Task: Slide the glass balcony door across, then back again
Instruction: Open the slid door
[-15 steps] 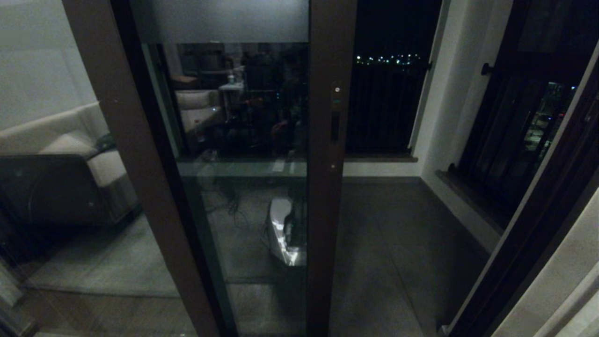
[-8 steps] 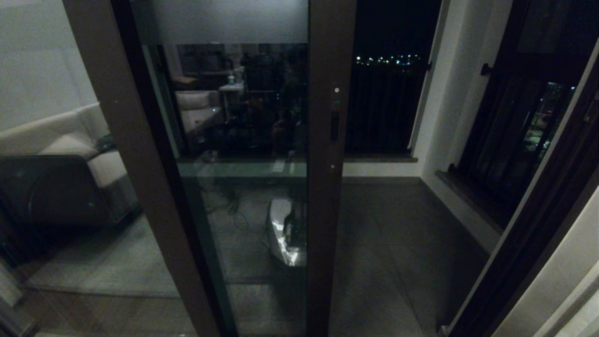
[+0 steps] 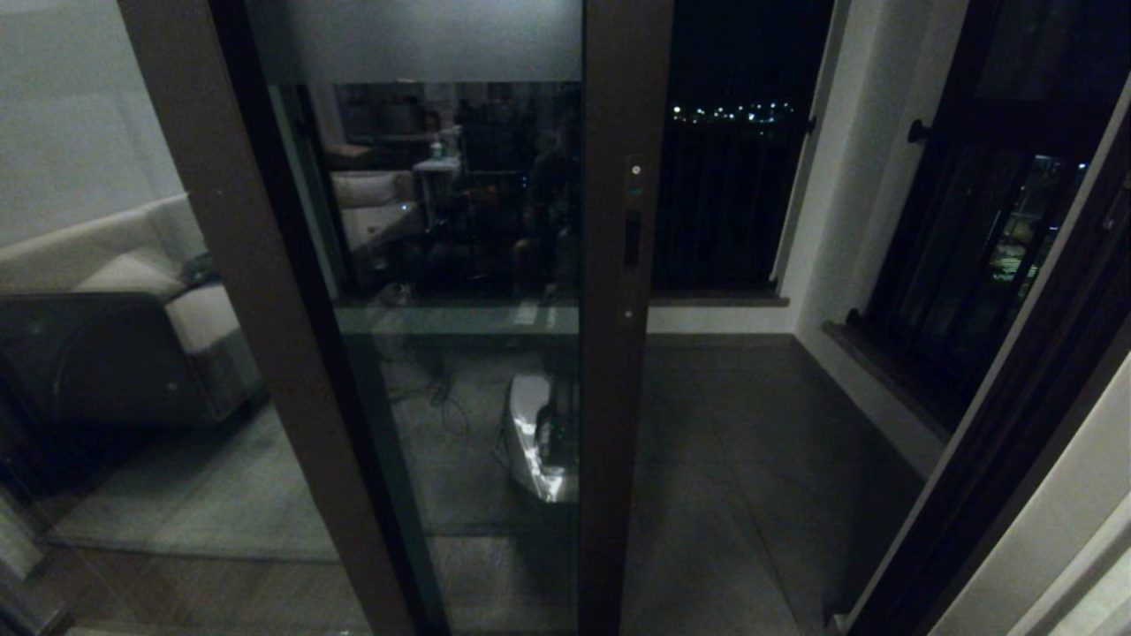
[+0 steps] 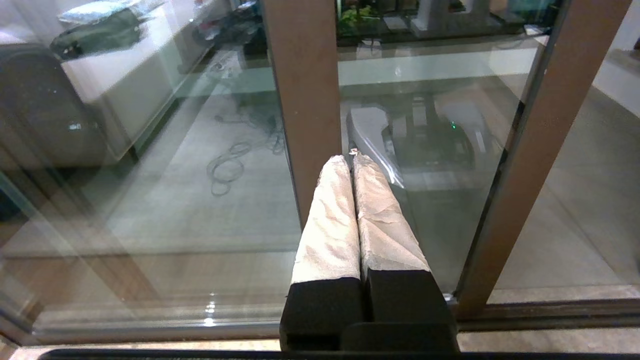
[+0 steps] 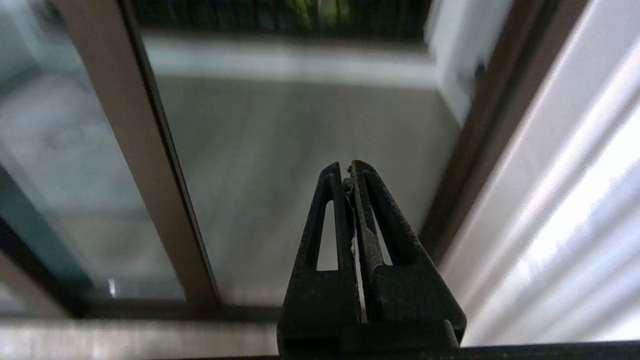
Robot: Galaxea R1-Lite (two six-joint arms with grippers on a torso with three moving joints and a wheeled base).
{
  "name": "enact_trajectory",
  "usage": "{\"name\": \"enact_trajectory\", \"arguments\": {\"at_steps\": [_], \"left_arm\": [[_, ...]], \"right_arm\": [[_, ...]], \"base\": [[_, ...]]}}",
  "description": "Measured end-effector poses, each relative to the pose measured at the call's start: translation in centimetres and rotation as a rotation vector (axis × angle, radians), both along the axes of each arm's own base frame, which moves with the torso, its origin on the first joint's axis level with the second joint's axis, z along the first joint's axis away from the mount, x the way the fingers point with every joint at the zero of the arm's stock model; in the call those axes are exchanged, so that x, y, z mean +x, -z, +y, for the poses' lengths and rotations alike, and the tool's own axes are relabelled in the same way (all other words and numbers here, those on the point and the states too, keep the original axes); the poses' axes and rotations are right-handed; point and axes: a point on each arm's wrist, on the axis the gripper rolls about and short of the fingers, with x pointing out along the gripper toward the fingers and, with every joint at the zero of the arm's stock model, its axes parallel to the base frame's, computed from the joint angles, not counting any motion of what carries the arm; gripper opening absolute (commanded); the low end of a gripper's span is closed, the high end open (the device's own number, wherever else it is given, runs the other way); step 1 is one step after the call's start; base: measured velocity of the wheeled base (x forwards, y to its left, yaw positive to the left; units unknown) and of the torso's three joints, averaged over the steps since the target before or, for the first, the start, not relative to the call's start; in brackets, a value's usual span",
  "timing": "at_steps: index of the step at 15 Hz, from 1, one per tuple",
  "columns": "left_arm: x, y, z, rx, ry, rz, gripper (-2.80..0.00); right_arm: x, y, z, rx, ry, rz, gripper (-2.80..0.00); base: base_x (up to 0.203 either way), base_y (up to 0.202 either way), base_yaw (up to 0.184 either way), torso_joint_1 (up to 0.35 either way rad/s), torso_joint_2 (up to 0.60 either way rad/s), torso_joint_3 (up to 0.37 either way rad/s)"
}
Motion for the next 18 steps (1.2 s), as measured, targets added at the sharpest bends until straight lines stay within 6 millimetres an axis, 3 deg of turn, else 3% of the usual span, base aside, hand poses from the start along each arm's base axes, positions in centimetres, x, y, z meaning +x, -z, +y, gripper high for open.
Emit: {"name": "enact_trajectory", "arguments": {"at_steps": [9,14,18], "left_arm": [[-0.1,-0.5,-0.1,0.072,0.038,-0.004,-2.80],[0.5,-8.5,-0.4,0.070,0.174,-0.074,-2.80],[4.8,-15.7,-0.7,0.028,0.313,-0.043,-2.80]], "right_arm": [[0.1,0.4,0.0,0.032,0.009,-0.011,-2.80],[0.1,0.4,0.0,0.033,0.009,-0.008,-2.80],[0.1,0.4,0.0,0.033,0.009,-0.008,-2.80]], "base": [[0.000,0.000,0.000,0.000,0.00,0.000],[0.000,0.000,0.000,0.000,0.00,0.000],[0.000,0.000,0.000,0.000,0.00,0.000]]}}
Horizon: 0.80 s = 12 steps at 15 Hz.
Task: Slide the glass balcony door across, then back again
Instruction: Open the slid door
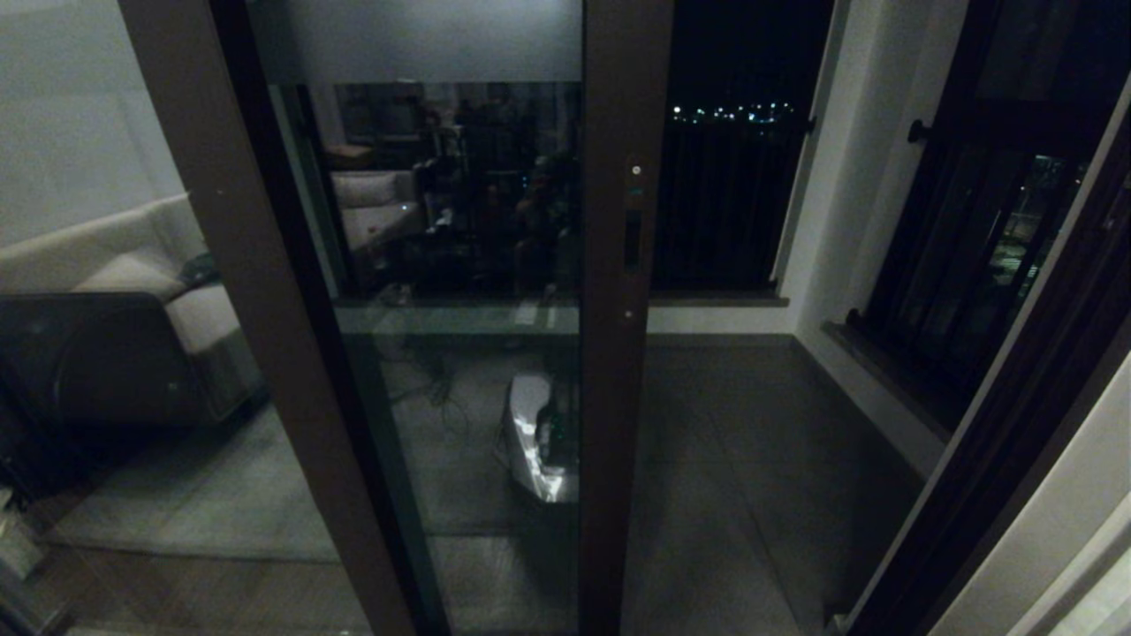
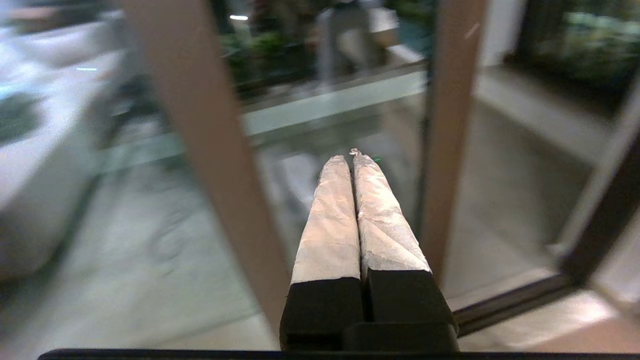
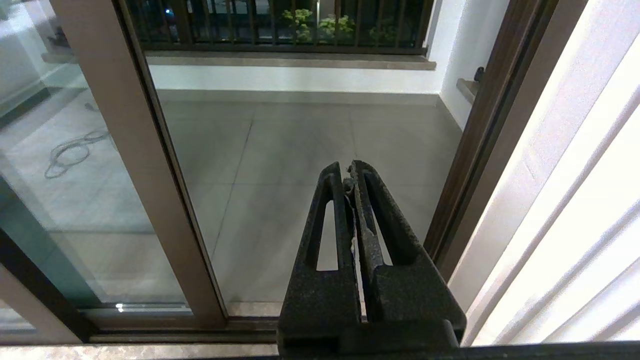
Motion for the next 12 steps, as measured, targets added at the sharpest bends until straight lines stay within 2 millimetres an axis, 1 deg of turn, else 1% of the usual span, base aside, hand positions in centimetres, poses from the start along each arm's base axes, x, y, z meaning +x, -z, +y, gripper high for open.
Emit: {"name": "enact_trajectory", "arguments": {"at_steps": [1,2,4,5,7,9,10,12], "left_arm": [[1.6,-1.6,-0.2,-0.012,0.041,0.016,-2.80],[3.6,-3.4,-0.6,-0.027,0.093,0.031,-2.80],[7.8,-6.2,-2.4,-0.060,0.194,0.069,-2.80],[10.1,-7.6,-4.2,-0.082,0.239,0.079,-2.80],[14.1,-10.1,-8.4,-0.137,0.284,0.062,-2.80],[17.1,-12.1,-13.0,-0.184,0.313,0.032,-2.80],[18.2,-12.6,-15.4,-0.198,0.330,0.033,-2.80],[19.9,-12.2,-19.6,-0.202,0.355,0.053,-2.80]], "right_arm": [[0.0,0.0,0.0,0.000,0.000,0.000,-2.80],[0.0,0.0,0.0,0.000,0.000,0.000,-2.80],[0.0,0.0,0.0,0.000,0.001,0.000,-2.80],[0.0,0.0,0.0,0.000,0.000,0.000,-2.80],[0.0,0.0,0.0,0.000,0.000,0.001,-2.80],[0.0,0.0,0.0,0.000,0.000,0.001,-2.80],[0.0,0.0,0.0,0.000,0.000,0.001,-2.80],[0.0,0.0,0.0,0.001,0.000,0.001,-2.80]], "base": [[0.000,0.000,0.000,0.000,0.00,0.000],[0.000,0.000,0.000,0.000,0.00,0.000],[0.000,0.000,0.000,0.000,0.00,0.000],[0.000,0.000,0.000,0.000,0.00,0.000],[0.000,0.000,0.000,0.000,0.00,0.000],[0.000,0.000,0.000,0.000,0.00,0.000],[0.000,0.000,0.000,0.000,0.00,0.000],[0.000,0.000,0.000,0.000,0.00,0.000]]}}
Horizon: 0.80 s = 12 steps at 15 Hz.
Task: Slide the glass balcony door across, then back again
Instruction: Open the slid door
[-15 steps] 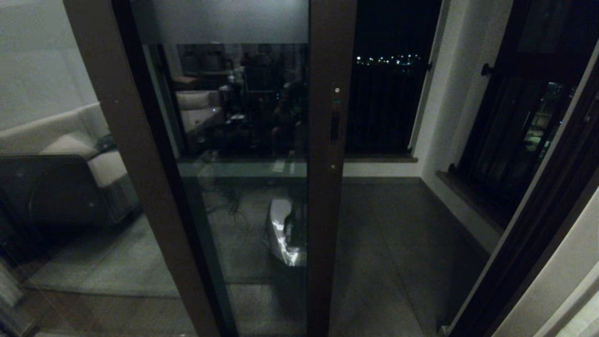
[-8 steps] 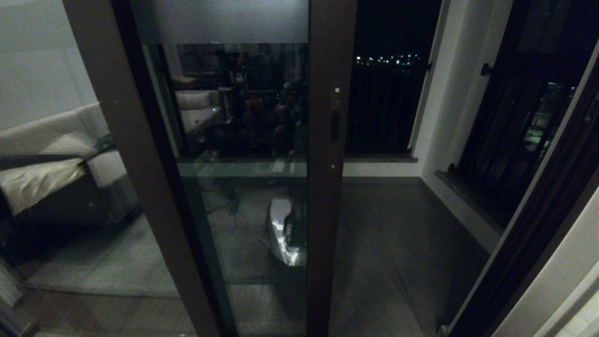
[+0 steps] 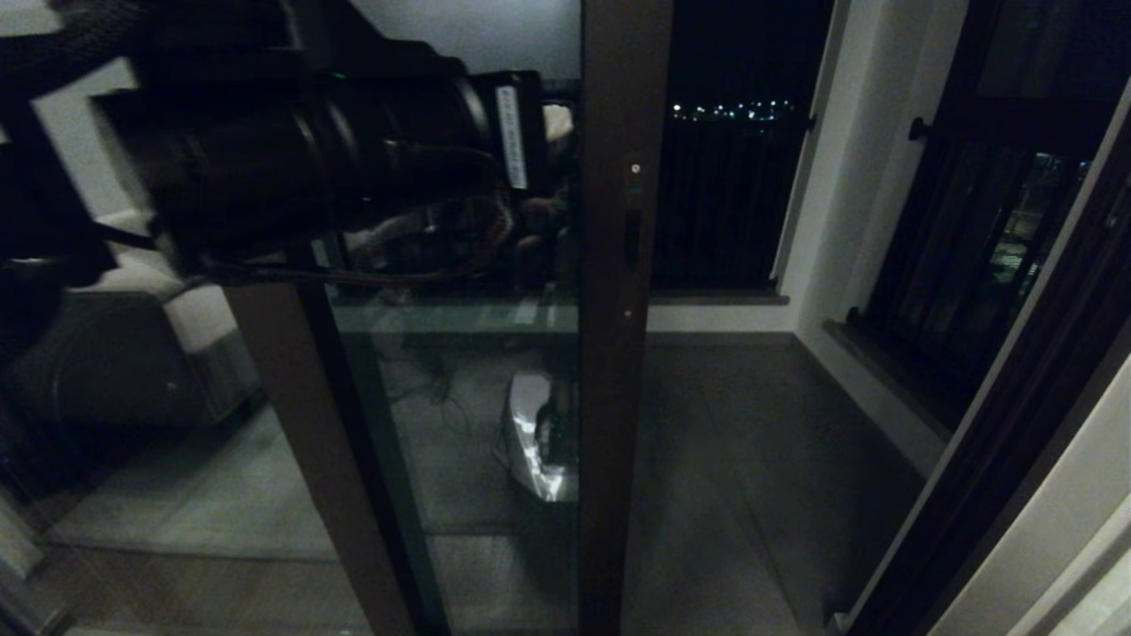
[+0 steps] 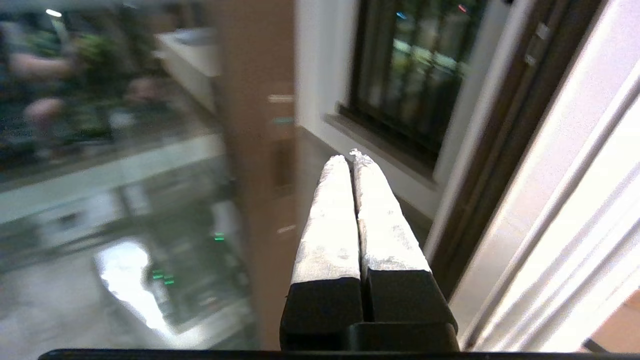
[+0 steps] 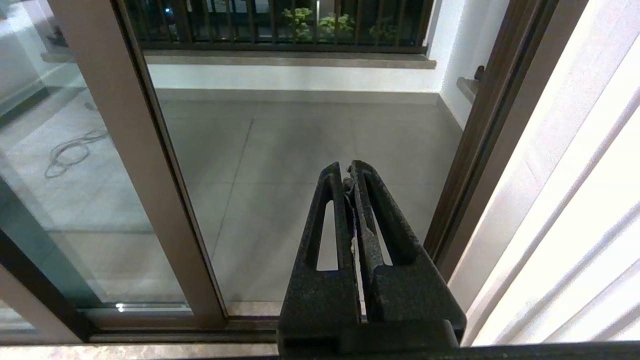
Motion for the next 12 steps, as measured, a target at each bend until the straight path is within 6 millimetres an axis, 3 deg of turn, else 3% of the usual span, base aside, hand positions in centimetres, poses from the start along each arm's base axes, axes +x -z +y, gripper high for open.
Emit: {"name": "enact_trajectory", "arguments": {"at_steps": [6,12], "left_arm": [[4.6,2.9,-8.8,-0.030,0.018,-0.009,-2.80],[6.8,5.4,-14.0,-0.042,0.006,-0.015,-2.80]], "right_arm": [[0.0,0.0,0.0,0.000,0.000,0.001,-2.80],[0.0,0.0,0.0,-0.001,0.000,0.000,-2.80]], "base": [[0.000,0.000,0.000,0.000,0.00,0.000],[0.000,0.000,0.000,0.000,0.00,0.000]]}}
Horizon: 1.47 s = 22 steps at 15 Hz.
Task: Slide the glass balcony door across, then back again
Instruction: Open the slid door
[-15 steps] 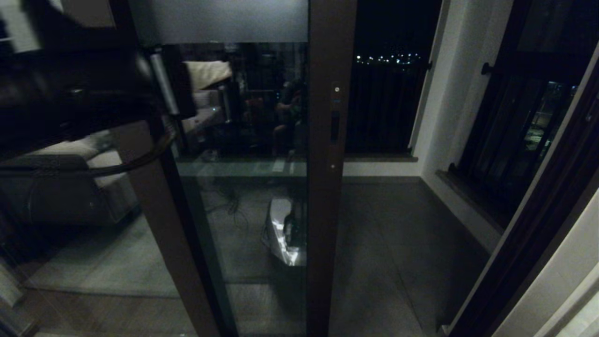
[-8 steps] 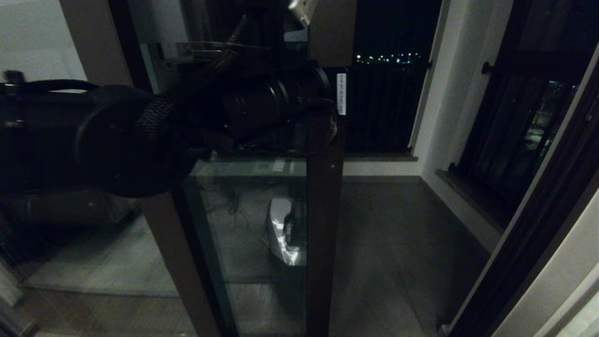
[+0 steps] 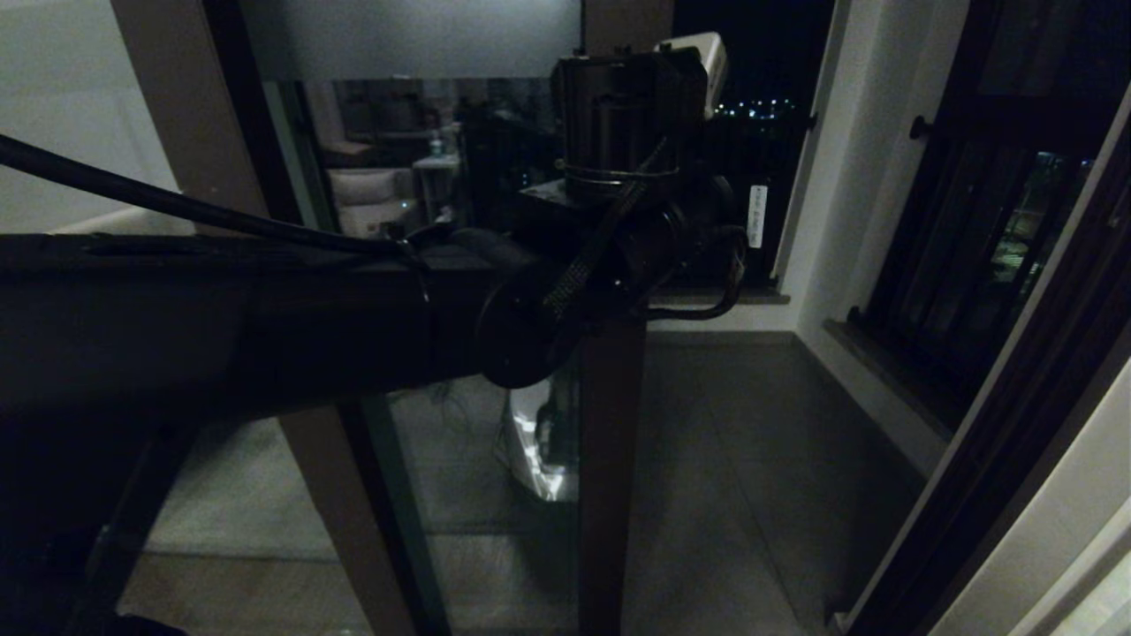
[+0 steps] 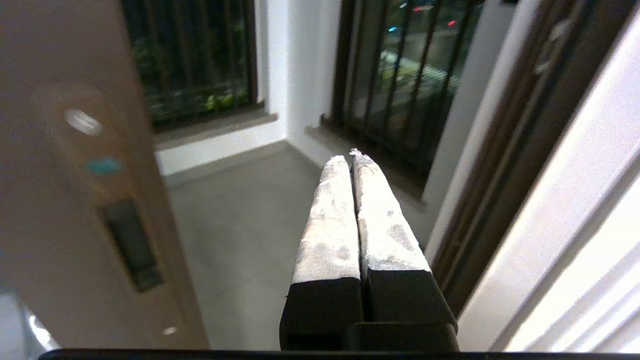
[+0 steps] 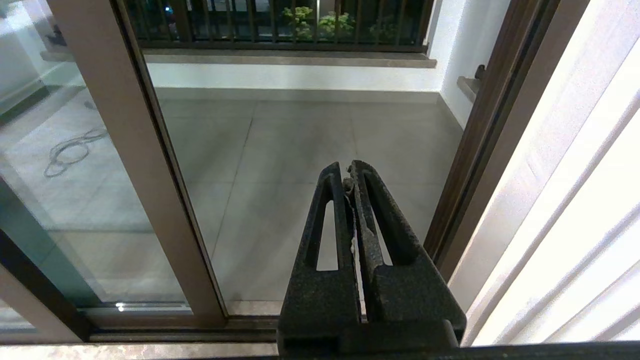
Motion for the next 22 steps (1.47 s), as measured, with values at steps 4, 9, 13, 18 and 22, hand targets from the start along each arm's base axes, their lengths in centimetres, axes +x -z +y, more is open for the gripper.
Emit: {"name": "enact_trajectory", "arguments": {"at_steps": [4,9,13,18,22], "left_arm": [[1.6,3.1,-1.6,0.055,-0.114,0.050,-2.80],[3.4,4.8,-1.1,0.102,-0.200,0.071,-2.80],[4.2,5.2,-0.5,0.120,-0.285,0.071,-2.80],[5.6,5.5,0.6,0.126,-0.357,0.073,-2.80],[6.0,5.6,1.0,0.130,-0.377,0.077,-2.80]], "right_arm": [[0.0,0.0,0.0,0.000,0.000,0.000,-2.80],[0.0,0.0,0.0,0.000,0.000,0.000,-2.80],[0.0,0.0,0.0,0.000,0.000,0.000,-2.80],[0.0,0.0,0.0,0.000,0.000,0.001,-2.80],[0.0,0.0,0.0,0.000,-0.001,0.001,-2.80]], "base": [[0.000,0.000,0.000,0.000,0.00,0.000],[0.000,0.000,0.000,0.000,0.00,0.000],[0.000,0.000,0.000,0.000,0.00,0.000],[0.000,0.000,0.000,0.000,0.00,0.000],[0.000,0.000,0.000,0.000,0.00,0.000]]}}
